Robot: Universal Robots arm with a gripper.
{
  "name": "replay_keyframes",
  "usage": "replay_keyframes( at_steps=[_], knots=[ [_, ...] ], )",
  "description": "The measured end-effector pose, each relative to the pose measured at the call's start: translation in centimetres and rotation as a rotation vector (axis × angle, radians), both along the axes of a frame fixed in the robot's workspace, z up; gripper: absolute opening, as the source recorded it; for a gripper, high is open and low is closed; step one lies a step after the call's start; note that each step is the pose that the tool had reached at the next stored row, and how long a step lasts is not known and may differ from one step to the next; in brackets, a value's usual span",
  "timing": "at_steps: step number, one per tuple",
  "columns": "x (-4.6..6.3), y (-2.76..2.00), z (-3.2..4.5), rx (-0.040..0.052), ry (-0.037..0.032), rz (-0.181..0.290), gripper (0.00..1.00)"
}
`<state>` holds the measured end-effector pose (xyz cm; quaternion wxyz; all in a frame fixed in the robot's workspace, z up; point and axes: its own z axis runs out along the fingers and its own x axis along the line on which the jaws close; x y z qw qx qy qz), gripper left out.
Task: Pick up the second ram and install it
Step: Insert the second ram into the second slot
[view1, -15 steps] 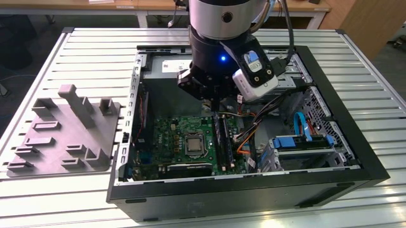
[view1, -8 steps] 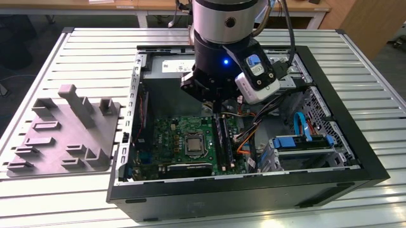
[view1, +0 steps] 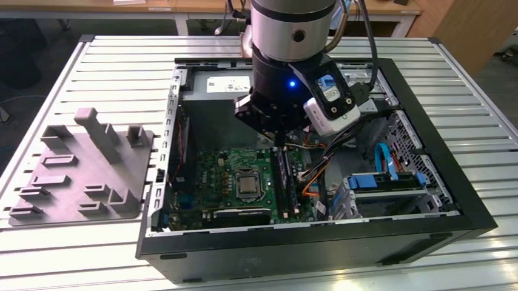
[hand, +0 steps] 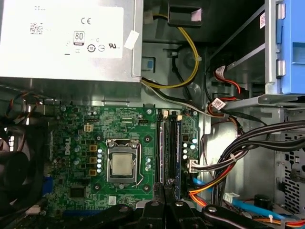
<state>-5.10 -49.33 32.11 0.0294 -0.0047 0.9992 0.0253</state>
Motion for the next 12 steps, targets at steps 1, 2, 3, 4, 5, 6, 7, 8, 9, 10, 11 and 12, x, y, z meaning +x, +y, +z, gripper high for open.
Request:
replay_keyframes(
  at_steps=[1,2,3,4,5,6,7,8,9,10,11,12],
  knots=[
    [0.05,0.0,-0.06,0.0,0.0,0.0,0.12],
    [0.06,0.0,-0.14,0.0001,-0.0001,0.0,0.12],
    [0.06,0.0,-0.24,0.0,0.0,0.0,0.12],
    [0.07,0.0,-0.35,-0.0001,0.0,0.0,0.12],
    [0.08,0.0,-0.44,0.0,0.0,0.0,0.12],
    [0.08,0.0,-0.46,-0.0002,0.0001,0.0,0.12],
    [0.08,0.0,-0.46,-0.0002,0.0001,0.0,0.12],
    [0.08,0.0,-0.46,-0.0004,0.0001,0.0,0.12],
    [0.08,0.0,-0.47,-0.0002,0.0001,0.0,0.12],
    [0.08,0.0,-0.56,0.0003,-0.0001,0.0,0.12],
    [0.08,0.0,-0.66,0.0002,-0.0001,0.0,0.12],
    [0.08,0.0,-0.78,0.0,0.0,0.0,0.12]
  ],
)
